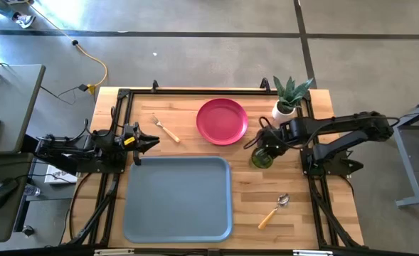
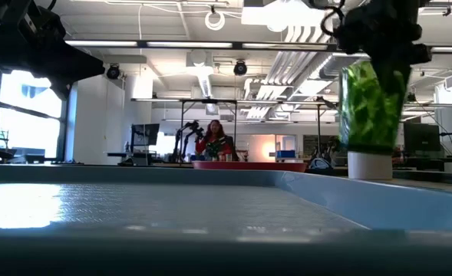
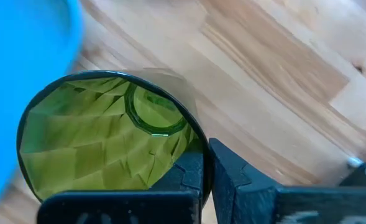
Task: Pick and place plate/cup/fork/spoon on tray
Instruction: Put the green glass on the blue serving tray
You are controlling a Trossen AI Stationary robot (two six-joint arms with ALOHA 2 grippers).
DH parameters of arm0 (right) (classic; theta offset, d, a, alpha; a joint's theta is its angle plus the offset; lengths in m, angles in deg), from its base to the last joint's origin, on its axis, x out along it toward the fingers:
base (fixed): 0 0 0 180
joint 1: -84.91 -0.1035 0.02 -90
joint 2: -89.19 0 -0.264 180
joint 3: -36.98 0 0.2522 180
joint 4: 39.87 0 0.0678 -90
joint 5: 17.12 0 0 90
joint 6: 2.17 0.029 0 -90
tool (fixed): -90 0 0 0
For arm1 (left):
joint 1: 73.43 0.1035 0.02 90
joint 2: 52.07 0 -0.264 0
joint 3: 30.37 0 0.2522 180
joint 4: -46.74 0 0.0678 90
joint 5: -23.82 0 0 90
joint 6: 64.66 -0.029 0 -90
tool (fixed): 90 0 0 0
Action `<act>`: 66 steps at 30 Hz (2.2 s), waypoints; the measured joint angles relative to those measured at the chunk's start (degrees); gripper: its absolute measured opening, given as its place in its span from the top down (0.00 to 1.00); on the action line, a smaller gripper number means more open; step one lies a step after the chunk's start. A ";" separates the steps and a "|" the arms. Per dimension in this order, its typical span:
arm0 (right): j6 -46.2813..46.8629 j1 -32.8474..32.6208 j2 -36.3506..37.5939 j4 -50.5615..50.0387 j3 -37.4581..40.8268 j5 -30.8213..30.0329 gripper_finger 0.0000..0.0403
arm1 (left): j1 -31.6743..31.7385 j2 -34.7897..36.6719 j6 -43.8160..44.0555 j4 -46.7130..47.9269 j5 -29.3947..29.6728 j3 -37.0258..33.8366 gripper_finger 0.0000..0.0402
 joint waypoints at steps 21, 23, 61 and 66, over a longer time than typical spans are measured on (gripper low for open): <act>-1.76 0.00 -0.10 9.52 -17.39 -13.47 1.00 | 0.00 0.00 -0.02 0.02 0.00 0.01 0.86; -2.83 0.00 -0.89 9.93 -18.78 -13.55 1.00 | 0.00 0.00 -0.03 0.02 0.00 0.00 0.86; -10.16 -3.27 -33.12 -0.13 -37.30 0.07 1.00 | 0.00 0.00 -0.03 1.11 0.00 0.00 0.86; -10.48 -4.00 -35.81 0.20 -37.28 0.30 1.00 | 0.00 0.00 0.00 1.84 0.00 0.01 0.86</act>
